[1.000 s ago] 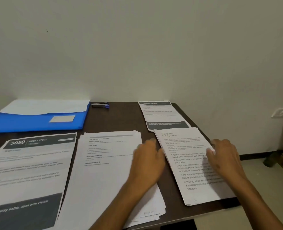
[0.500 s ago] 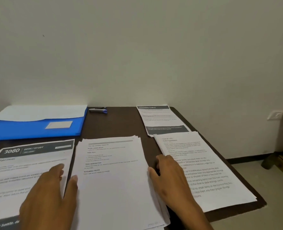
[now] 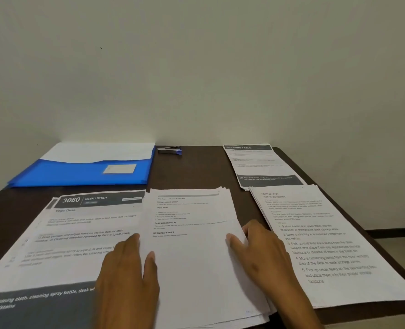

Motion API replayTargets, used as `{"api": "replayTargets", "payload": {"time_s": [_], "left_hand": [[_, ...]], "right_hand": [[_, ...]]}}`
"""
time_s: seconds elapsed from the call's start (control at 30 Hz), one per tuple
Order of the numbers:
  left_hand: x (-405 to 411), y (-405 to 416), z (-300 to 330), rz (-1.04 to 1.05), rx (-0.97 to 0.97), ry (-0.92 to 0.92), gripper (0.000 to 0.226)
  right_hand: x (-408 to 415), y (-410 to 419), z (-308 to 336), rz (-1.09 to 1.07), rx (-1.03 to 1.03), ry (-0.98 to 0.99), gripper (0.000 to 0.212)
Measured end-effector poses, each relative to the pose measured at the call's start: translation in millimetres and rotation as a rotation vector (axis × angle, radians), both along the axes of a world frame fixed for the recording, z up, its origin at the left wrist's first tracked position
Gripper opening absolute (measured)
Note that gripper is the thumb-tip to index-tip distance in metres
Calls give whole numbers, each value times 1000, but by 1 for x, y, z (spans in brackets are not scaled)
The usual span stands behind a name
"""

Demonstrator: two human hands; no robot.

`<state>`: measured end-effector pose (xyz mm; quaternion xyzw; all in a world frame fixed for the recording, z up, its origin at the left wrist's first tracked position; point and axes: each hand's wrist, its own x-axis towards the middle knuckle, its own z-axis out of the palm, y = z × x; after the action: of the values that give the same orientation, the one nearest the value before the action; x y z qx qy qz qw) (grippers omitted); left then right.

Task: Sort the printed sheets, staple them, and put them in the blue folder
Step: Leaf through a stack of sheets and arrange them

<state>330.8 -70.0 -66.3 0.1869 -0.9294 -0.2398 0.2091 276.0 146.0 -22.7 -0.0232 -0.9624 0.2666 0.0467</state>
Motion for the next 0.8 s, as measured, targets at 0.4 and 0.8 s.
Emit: {"api": "replayTargets", "payload": {"time_s": [0.4, 0.8], "left_hand": [[4, -11, 20, 29, 12, -68, 37], [-63, 10, 98, -399, 771, 282, 45]], "right_hand": [[-17, 36, 16, -29, -461, 259, 8], [-23, 21, 37, 74, -941, 453, 23]]}}
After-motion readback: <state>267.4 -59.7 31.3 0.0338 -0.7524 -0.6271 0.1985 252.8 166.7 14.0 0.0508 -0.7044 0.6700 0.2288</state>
